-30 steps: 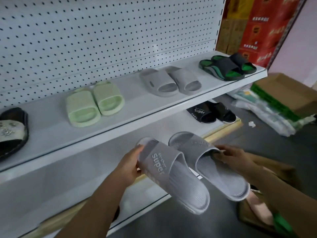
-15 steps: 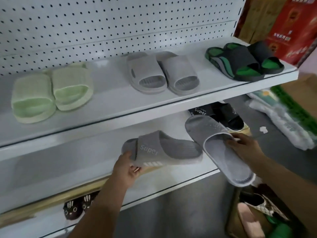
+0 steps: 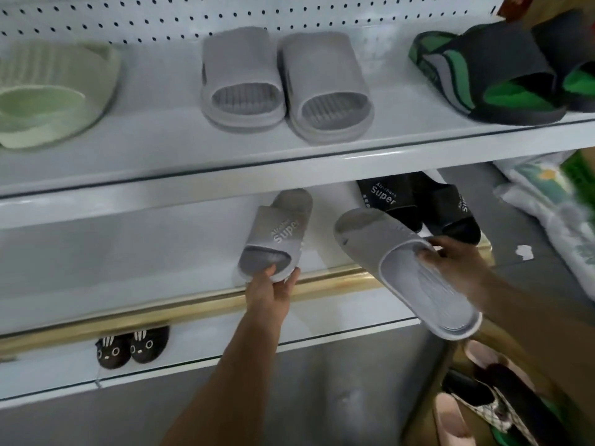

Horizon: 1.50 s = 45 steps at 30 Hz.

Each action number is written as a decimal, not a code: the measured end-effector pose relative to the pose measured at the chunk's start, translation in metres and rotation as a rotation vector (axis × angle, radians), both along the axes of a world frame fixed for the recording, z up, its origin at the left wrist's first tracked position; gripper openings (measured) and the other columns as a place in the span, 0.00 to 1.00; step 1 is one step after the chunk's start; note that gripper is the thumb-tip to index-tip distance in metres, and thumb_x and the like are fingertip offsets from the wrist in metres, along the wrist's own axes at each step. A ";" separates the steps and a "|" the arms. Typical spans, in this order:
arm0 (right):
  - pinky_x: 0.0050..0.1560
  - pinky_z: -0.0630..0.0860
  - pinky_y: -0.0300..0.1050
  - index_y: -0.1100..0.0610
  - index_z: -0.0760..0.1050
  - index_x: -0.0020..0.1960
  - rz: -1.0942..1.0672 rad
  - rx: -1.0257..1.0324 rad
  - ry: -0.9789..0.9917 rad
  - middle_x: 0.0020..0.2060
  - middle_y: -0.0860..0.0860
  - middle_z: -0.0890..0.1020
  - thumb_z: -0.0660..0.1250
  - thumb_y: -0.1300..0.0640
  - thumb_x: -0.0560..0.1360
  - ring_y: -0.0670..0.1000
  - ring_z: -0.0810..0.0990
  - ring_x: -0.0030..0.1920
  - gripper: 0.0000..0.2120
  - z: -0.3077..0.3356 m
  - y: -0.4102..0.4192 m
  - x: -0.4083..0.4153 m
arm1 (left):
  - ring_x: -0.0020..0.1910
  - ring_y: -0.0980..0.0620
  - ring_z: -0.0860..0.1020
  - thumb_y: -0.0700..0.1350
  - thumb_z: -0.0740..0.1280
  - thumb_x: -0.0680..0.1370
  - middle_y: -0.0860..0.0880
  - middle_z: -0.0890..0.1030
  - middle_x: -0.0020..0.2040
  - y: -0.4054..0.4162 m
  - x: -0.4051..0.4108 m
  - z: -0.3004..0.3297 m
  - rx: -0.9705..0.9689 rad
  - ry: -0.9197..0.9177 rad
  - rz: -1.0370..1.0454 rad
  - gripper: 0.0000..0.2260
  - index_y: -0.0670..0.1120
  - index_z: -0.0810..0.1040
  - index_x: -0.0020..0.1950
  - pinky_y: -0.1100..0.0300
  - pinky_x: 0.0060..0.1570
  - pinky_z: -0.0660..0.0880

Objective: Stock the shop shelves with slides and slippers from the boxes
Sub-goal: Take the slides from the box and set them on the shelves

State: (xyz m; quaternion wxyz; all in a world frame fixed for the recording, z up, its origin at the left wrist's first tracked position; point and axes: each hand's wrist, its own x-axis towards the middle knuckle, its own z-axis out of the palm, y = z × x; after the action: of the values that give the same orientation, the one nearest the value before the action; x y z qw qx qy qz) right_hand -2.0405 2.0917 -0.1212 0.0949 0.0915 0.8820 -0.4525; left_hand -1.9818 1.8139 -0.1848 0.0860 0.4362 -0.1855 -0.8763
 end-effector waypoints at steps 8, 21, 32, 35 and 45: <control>0.30 0.70 0.37 0.52 0.79 0.51 0.017 -0.016 0.033 0.38 0.57 0.80 0.70 0.57 0.75 0.51 0.74 0.34 0.05 -0.015 0.013 -0.011 | 0.49 0.43 0.79 0.45 0.63 0.81 0.41 0.78 0.51 0.044 -0.030 -0.009 0.073 -0.028 0.057 0.20 0.45 0.67 0.73 0.48 0.53 0.77; 0.44 0.74 0.42 0.45 0.79 0.53 0.334 0.176 0.058 0.47 0.56 0.83 0.70 0.57 0.75 0.57 0.81 0.49 0.09 -0.014 0.046 -0.037 | 0.40 0.46 0.76 0.45 0.66 0.80 0.40 0.75 0.44 0.064 -0.026 -0.025 -0.026 -0.212 -0.338 0.18 0.37 0.71 0.67 0.55 0.47 0.77; 0.55 0.72 0.28 0.51 0.81 0.55 0.684 0.111 -0.029 0.50 0.49 0.84 0.68 0.66 0.75 0.37 0.80 0.49 0.14 0.017 -0.001 -0.036 | 0.39 0.53 0.74 0.50 0.70 0.77 0.52 0.80 0.39 0.024 0.027 0.027 -0.543 -0.111 -0.974 0.06 0.49 0.82 0.50 0.58 0.42 0.71; 0.64 0.73 0.45 0.50 0.81 0.56 0.694 0.144 -0.002 0.50 0.46 0.84 0.69 0.61 0.76 0.45 0.81 0.55 0.12 0.010 -0.024 -0.034 | 0.40 0.50 0.74 0.43 0.71 0.76 0.47 0.81 0.42 0.004 0.031 0.031 -0.636 -0.068 -1.021 0.03 0.45 0.82 0.48 0.59 0.39 0.73; 0.58 0.75 0.47 0.52 0.77 0.62 0.095 0.036 0.390 0.55 0.51 0.79 0.62 0.63 0.76 0.50 0.78 0.55 0.17 -0.011 -0.090 -0.022 | 0.45 0.47 0.79 0.39 0.67 0.78 0.43 0.78 0.50 -0.085 0.056 0.019 -0.569 -0.093 -0.696 0.11 0.42 0.74 0.60 0.59 0.35 0.78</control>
State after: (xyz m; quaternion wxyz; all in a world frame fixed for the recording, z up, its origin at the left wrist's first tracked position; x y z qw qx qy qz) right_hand -2.0624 2.0014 -0.1325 -0.0582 -0.0378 0.8948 -0.4410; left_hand -1.9260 1.7285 -0.1653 -0.1056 0.3459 -0.5584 -0.7466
